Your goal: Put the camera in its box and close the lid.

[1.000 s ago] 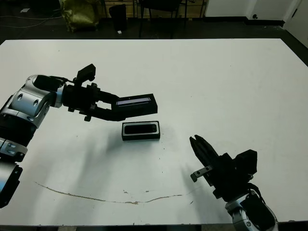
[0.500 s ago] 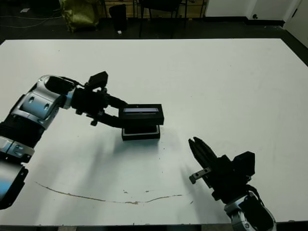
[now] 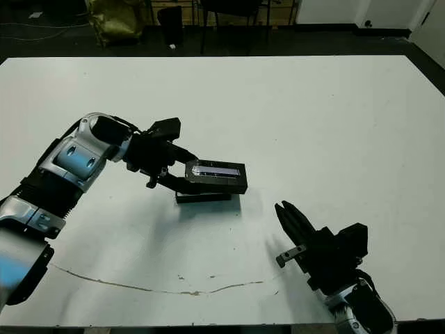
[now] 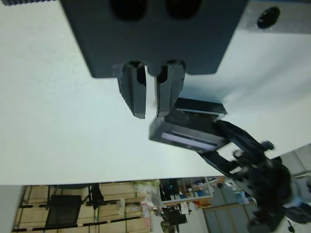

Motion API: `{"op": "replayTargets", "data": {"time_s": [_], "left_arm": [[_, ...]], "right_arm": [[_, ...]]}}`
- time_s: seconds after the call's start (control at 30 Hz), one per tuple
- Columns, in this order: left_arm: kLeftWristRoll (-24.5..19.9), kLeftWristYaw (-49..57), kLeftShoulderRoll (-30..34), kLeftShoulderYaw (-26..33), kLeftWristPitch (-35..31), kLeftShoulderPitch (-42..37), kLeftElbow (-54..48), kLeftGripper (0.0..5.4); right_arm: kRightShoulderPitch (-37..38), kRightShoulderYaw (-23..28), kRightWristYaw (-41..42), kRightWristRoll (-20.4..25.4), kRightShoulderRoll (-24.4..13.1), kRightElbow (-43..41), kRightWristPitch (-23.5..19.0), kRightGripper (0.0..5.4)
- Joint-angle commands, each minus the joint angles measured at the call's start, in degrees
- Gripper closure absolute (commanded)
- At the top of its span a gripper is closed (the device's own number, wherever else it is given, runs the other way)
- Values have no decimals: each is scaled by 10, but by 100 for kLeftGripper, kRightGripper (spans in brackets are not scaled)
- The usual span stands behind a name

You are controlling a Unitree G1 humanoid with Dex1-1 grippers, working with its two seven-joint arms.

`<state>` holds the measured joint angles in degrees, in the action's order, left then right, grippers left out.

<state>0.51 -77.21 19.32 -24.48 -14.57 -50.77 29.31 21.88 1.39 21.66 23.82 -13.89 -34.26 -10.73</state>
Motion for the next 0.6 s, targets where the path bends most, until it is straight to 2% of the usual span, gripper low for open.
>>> {"op": "replayTargets", "data": {"time_s": [0.03, 0.17, 0.53, 0.6], "left_arm": [[7, -9, -3, -8, -3, -7, 20, 307], [11, -13, 0, -8, -2, -5, 27, 307], [26, -13, 15, -6, 10, 0, 26, 307], [27, -12, 18, -6, 12, 2, 25, 307]], "right_arm": [[4, 3, 7, -2, -5, 23, 2, 540], [7, 0, -8, -12, -7, 6, -15, 540], [-5, 1, 28, -9, 5, 73, 45, 540], [-4, -1, 22, -18, 2, 65, 43, 540]]}}
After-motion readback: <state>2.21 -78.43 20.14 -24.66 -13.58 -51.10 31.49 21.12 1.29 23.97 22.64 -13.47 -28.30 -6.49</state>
